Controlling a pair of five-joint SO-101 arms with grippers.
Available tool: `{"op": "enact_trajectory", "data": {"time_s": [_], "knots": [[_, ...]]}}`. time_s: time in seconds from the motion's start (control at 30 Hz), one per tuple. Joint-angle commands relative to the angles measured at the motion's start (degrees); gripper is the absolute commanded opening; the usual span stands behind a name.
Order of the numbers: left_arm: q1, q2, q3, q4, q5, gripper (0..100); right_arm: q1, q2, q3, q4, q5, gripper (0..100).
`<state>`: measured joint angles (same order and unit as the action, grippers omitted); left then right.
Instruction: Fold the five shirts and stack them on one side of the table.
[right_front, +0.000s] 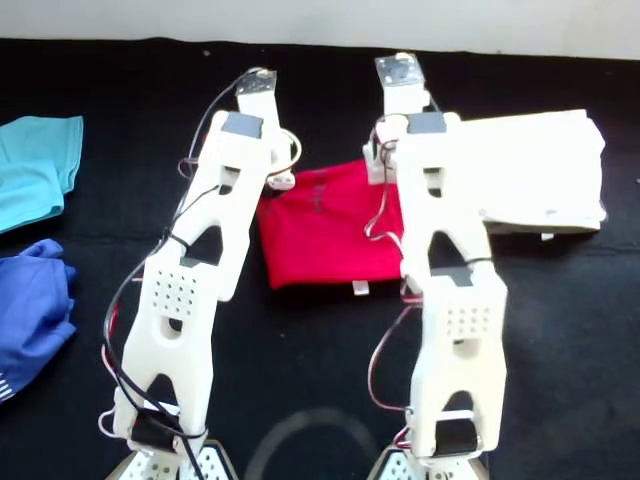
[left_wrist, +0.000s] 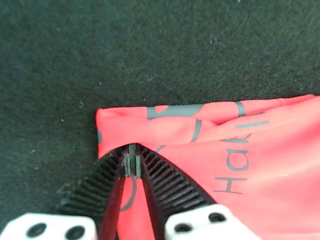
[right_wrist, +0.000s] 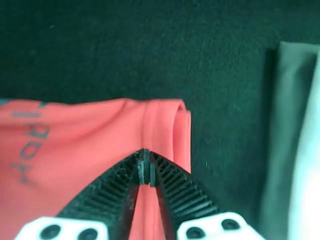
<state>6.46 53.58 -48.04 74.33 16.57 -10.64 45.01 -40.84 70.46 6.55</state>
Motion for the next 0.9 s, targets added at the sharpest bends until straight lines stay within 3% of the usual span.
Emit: {"op": "enact_trajectory", "data": {"time_s": [0.0,0.4,0.67,0.87], "knots": [[-0.9,-3.4,-0.6,-0.8,0.1,1,1.0,4.4,-10.0,3.6,-0.2,0.6],[-2.3,0.0,-2.2,0.4,0.2,1,4.4,13.1,-29.7,14.4,3.8,0.6],[-2.3,-8.0,-12.3,12.6,0.2,1,4.0,13.5,-45.8,26.8,3.6,1.1],[-2.3,-11.9,-19.4,22.9,-0.2,1,3.2,13.1,-47.5,30.7,-0.2,17.1]]}}
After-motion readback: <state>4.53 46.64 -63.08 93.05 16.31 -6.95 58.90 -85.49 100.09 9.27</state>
